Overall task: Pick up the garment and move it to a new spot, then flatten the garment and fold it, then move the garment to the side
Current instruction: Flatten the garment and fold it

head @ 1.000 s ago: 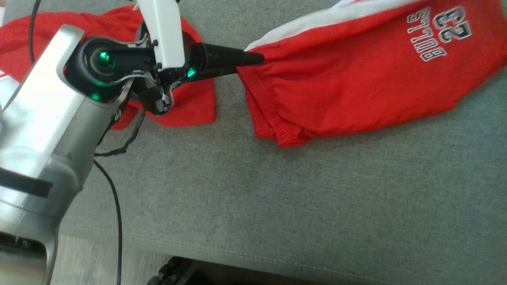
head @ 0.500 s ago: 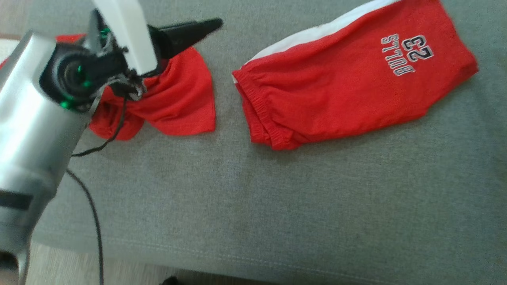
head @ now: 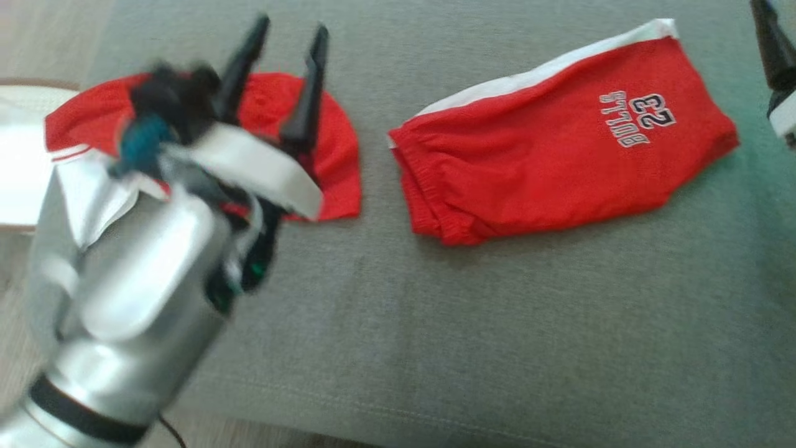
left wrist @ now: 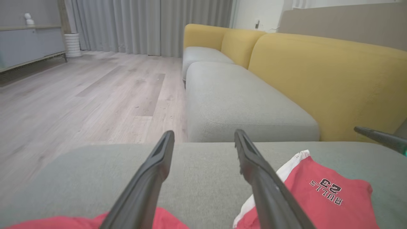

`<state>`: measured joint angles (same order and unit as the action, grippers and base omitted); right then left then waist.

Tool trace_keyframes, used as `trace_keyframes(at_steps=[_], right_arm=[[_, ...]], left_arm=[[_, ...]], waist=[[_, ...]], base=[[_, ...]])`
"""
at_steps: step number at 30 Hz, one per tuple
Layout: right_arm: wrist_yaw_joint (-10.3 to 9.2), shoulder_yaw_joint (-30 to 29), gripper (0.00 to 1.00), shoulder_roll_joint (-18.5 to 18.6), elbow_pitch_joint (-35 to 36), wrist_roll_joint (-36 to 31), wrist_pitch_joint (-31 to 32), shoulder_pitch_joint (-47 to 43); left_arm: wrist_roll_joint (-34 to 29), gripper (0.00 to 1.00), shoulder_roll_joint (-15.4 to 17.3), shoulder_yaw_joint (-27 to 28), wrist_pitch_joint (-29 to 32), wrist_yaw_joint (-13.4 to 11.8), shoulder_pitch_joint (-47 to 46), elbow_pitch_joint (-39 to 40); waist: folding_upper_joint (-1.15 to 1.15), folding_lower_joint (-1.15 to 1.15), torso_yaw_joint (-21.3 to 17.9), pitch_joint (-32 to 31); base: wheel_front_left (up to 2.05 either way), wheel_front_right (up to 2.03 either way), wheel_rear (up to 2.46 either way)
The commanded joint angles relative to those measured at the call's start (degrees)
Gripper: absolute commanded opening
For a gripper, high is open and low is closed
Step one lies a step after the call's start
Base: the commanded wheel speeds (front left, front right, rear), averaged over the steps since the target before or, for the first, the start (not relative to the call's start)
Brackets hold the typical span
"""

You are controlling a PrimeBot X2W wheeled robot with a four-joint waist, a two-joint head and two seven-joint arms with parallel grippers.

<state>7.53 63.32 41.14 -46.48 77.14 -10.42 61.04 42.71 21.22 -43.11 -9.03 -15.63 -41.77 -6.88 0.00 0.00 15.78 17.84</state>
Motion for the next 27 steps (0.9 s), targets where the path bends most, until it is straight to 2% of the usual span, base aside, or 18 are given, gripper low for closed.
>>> trace_keyframes(at_steps=[1, 2, 6, 13, 17, 22, 23, 24, 25, 26, 27], right_arm=[[-0.04, 0.7, 1.00, 0.5, -1.1, 0.0, 1.8, -0.5], [-0.04, 0.7, 1.00, 0.5, -1.1, 0.0, 1.8, -0.5], [-0.04, 2.9, 1.00, -0.2, -6.1, 0.9, 9.8, 0.3], [-0.04, 6.5, 1.00, -1.5, -13.2, 1.9, 28.5, 2.6], [-0.04, 6.0, 1.00, -2.2, -12.7, 5.5, 37.1, 2.9], [-0.04, 5.5, 1.00, -2.9, -11.9, 8.5, 43.5, 2.4], [-0.04, 5.6, 0.90, -3.0, -11.3, 8.6, 44.0, 2.4], [-0.04, 5.5, 0.61, -3.1, -10.8, 8.5, 43.4, 2.5], [-0.04, 5.3, 0.22, -3.1, -10.4, 8.5, 42.3, 2.5], [-0.04, 5.2, 0.00, -3.2, -10.1, 8.5, 41.7, 2.4], [-0.04, 5.2, 0.00, -3.2, -9.8, 8.6, 41.4, 2.2]], left_arm=[[-1.1, 1.00, 0.8, 2.3, -2.4, -1.8, 0.2, 2.7], [-1.1, 1.00, 0.8, 2.3, -2.4, -1.8, 0.2, 2.7], [-3.2, 1.00, -0.9, 1.1, -4.5, -4.6, 4.9, 4.5], [-5.3, 1.00, -0.5, 2.2, -5.6, -9.3, 12.1, 8.6], [-5.1, 1.00, -1.2, 3.3, -5.8, -10.0, 15.7, 10.2], [-5.6, 1.00, -2.7, 3.4, -5.9, -9.3, 17.8, 10.3], [-6.0, 1.00, -3.3, 3.5, -5.9, -9.0, 18.1, 10.1], [-6.2, 1.00, -3.5, 3.6, -5.9, -8.9, 18.3, 10.0], [-6.4, 1.00, -3.8, 3.6, -5.9, -8.7, 18.4, 9.8], [-6.6, 1.00, -4.0, 3.6, -5.9, -8.5, 18.5, 9.6], [-6.9, 1.00, -4.2, 3.6, -6.0, -8.4, 18.7, 9.4]], waist=[[0.00, 0.00, 1.6, 0.6], [0.00, 0.00, 1.6, 0.6], [0.00, 0.00, 3.7, 1.3], [0.00, 0.00, 6.1, 1.8], [0.00, 0.00, 7.0, 1.7], [0.00, 0.00, 7.5, 1.9], [0.00, 0.00, 7.6, 2.0], [0.00, 0.00, 7.6, 2.0], [0.00, 0.00, 7.5, 1.9], [0.00, 0.00, 7.4, 1.8], [0.00, 0.00, 7.2, 1.6]], base=[[0.00, 0.00, 0.00], [0.00, 0.00, 0.00], [0.00, 0.00, 0.00], [0.00, 0.00, 0.00], [0.00, 0.00, 0.00], [0.00, 0.00, 0.00], [0.00, 0.00, 0.00], [0.00, 0.00, 0.00], [0.00, 0.00, 0.00], [0.00, 0.00, 0.00], [0.00, 0.00, 0.00]])
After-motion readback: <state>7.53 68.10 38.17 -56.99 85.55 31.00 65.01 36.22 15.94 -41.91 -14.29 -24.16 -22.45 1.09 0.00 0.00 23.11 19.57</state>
